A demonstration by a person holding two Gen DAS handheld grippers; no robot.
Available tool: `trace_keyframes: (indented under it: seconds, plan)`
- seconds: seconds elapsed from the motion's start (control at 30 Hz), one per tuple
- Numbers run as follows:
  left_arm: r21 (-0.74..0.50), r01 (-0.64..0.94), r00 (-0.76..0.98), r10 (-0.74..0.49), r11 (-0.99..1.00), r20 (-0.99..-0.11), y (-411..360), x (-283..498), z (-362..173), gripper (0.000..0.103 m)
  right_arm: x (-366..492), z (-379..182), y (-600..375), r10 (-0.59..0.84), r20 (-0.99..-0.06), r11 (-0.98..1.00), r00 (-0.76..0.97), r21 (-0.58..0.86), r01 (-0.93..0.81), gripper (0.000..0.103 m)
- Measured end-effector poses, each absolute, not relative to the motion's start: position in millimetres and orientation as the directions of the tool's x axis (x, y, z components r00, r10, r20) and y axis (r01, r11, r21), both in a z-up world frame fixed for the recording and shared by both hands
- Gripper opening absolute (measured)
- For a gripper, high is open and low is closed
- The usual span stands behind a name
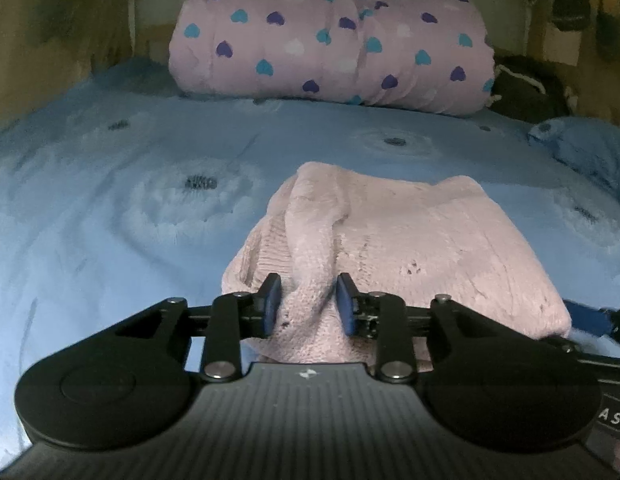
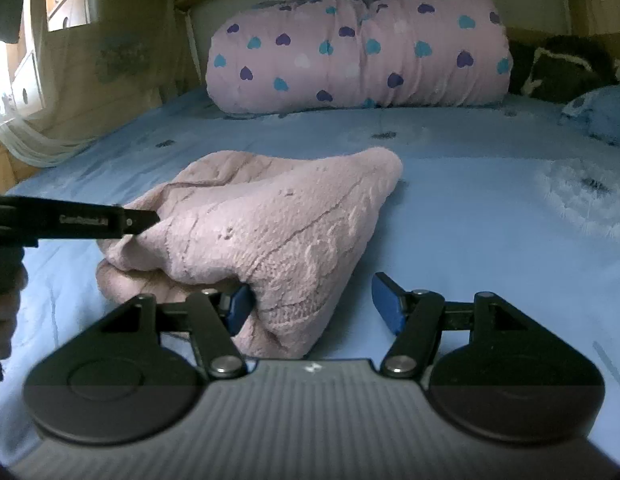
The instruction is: Fold small clothes
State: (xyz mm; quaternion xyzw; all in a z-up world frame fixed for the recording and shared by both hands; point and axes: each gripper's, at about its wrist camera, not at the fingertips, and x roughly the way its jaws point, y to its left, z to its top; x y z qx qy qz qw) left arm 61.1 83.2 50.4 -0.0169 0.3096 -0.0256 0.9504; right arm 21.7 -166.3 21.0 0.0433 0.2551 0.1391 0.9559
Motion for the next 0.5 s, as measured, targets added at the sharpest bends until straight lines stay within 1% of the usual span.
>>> trace_keyframes:
  seconds: [0.03,0.07,0.1,0.17,0.23,0.33,0.4,0.5]
  plan:
    - [-0.077,0.035,0.802,-0.074,0.996,-0.593,86,63,51,0.029,21,21,-166,0.281,-0.47,0.96,0.837,0.147,-0.24,0.06]
    - [-0.107,0.036,0.796,-0.093,0.994,-0.598,89,63,53,0.016,20,22,-165,0.283,-0.46,0.959,0.841,0.141,-0.245,0.036]
    - [-0.141,0.028,0.793,-0.108,0.99,-0.599,93,63,56,0.014,19,24,-163,0.299,-0.457,0.954,0.837,0.139,-0.265,0.031]
    - [-0.203,0.011,0.795,-0.132,0.979,-0.593,104,56,67,0.013,13,30,-159,0.285,-0.435,0.958,0.854,0.105,-0.266,0.028]
    - [-0.226,0.022,0.79,-0.155,0.974,-0.594,111,45,74,0.013,8,41,-161,0.292,-0.415,0.956,0.862,0.113,-0.27,0.027]
    - [-0.177,0.046,0.759,-0.149,0.983,-0.633,114,35,70,0.013,3,56,-170,0.33,-0.412,0.944,0.849,0.159,-0.289,0.026]
    - [-0.161,0.05,0.728,-0.146,0.986,-0.67,115,34,60,0.014,0,58,-170,0.346,-0.445,0.938,0.826,0.136,-0.32,0.026]
    - [-0.109,0.081,0.723,-0.134,0.991,-0.677,111,35,56,0.014,2,40,-160,0.313,-0.57,0.937,0.76,0.055,-0.344,0.028]
